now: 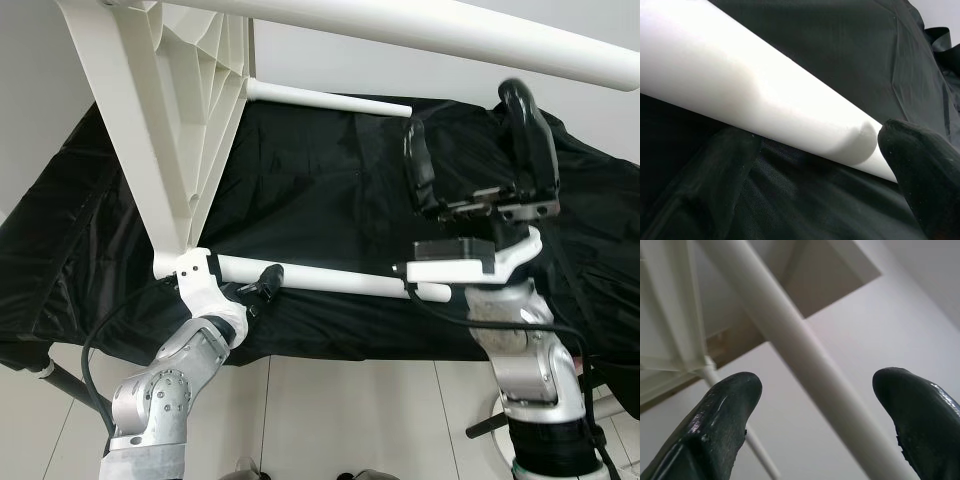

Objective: Building children table

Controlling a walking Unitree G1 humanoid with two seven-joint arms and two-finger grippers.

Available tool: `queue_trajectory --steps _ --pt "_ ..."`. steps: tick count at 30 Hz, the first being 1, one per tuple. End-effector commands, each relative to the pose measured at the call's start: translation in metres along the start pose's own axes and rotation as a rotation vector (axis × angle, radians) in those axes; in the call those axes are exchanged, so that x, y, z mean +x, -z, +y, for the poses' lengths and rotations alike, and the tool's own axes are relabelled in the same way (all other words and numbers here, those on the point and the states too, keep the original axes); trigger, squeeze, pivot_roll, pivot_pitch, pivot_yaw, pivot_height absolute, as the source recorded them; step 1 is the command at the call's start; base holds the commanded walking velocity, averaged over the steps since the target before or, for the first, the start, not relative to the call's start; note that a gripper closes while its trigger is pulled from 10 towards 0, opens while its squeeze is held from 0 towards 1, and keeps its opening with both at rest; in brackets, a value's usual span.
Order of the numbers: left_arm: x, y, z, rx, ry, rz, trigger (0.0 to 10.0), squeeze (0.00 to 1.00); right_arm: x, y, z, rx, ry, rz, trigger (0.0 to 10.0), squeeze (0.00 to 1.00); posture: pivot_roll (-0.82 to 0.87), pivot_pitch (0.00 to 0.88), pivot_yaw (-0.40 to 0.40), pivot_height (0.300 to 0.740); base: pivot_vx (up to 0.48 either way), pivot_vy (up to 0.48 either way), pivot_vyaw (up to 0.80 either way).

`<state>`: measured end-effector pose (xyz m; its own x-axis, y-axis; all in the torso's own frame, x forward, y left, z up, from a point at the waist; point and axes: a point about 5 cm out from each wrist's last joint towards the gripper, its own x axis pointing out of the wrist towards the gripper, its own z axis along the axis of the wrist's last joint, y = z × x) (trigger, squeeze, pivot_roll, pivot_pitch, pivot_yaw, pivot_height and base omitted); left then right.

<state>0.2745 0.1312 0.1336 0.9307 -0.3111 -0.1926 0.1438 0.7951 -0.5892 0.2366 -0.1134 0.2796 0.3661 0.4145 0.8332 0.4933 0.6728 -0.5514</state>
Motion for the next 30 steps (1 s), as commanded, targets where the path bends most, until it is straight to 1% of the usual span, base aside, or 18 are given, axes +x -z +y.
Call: queue_trajectory --steps 1,3,4,5,6,7,8,10,15,23,25,26,28,29,30 --pt "0.002 0.004 0.003 0.001 -0.024 0.021 10.0 0.0 0.006 0.001 0.002 0.011 -0.03 -0.001 10.0 0.0 0.02 0.059 -0.036 0.74 0.0 0.0 0.0" --pt "0.002 0.004 0.003 -0.002 -0.029 0.015 10.0 0.0 0.013 0.005 0.005 0.016 -0.078 0.007 10.0 0.0 0.02 0.058 -0.039 0.74 0.0 0.0 0.0" --pt "0.002 0.004 0.003 -0.002 -0.029 0.015 10.0 0.0 0.013 0.005 0.005 0.016 -0.078 0.007 10.0 0.0 0.02 0.058 -0.039 0.74 0.0 0.0 0.0" --pt "0.002 0.004 0.003 -0.006 -0.03 0.012 10.0 0.0 0.018 0.006 0.005 0.012 -0.086 0.005 10.0 0.0 0.01 0.056 -0.042 0.74 0.0 0.0 0.0" --pt "0.002 0.004 0.003 -0.009 -0.029 0.009 10.0 0.0 0.023 0.007 0.004 0.012 -0.078 0.0 10.0 0.0 0.01 0.056 -0.044 0.74 0.0 0.0 0.0" --pt "0.002 0.004 0.003 -0.009 -0.029 0.009 10.0 0.0 0.023 0.007 0.004 0.012 -0.078 0.0 10.0 0.0 0.01 0.056 -0.044 0.74 0.0 0.0 0.0" --pt "0.003 0.004 0.003 -0.01 -0.029 0.01 10.0 0.0 0.027 0.007 0.003 0.009 -0.071 -0.007 10.0 0.0 0.01 0.056 -0.044 0.74 0.0 0.0 0.0" --pt "0.003 0.004 0.003 -0.01 -0.029 0.01 10.0 0.0 0.027 0.007 0.003 0.009 -0.071 -0.007 10.0 0.0 0.01 0.056 -0.044 0.74 0.0 0.0 0.0" --pt "0.004 0.006 0.001 -0.015 -0.028 0.012 10.0 0.0 0.044 0.007 0.001 -0.014 -0.061 -0.05 10.0 0.0 0.0 0.051 -0.045 0.74 0.0 0.0 0.0" --pt "0.004 0.008 0.0 -0.018 -0.026 0.019 10.0 0.0 0.051 0.006 0.001 -0.025 -0.077 -0.064 10.0 0.0 -0.01 0.054 -0.042 0.74 0.0 0.0 0.0" --pt "0.004 0.009 0.001 -0.021 -0.029 0.02 10.0 0.0 0.062 0.006 -0.002 -0.024 -0.093 -0.038 10.0 0.0 -0.01 0.058 -0.041 0.74 0.0 0.0 0.0" --pt "0.004 0.009 0.001 -0.021 -0.029 0.02 10.0 0.0 0.062 0.006 -0.002 -0.024 -0.093 -0.038 10.0 0.0 -0.01 0.058 -0.041 0.74 0.0 0.0 0.0" --pt "0.004 0.007 0.002 -0.027 -0.034 0.014 10.0 0.0 0.073 0.002 -0.005 -0.033 -0.122 -0.017 10.0 0.0 -0.01 0.06 -0.039 0.74 0.0 0.0 0.0" --pt "0.004 0.007 0.002 -0.027 -0.034 0.014 10.0 0.0 0.073 0.002 -0.005 -0.033 -0.122 -0.017 10.0 0.0 -0.01 0.06 -0.039 0.74 0.0 0.0 0.0" --pt "0.004 0.007 0.002 -0.029 -0.034 0.01 10.0 0.0 0.078 0.0 -0.005 -0.032 -0.143 0.002 10.0 0.0 -0.01 0.061 -0.04 0.74 0.0 0.0 0.0"
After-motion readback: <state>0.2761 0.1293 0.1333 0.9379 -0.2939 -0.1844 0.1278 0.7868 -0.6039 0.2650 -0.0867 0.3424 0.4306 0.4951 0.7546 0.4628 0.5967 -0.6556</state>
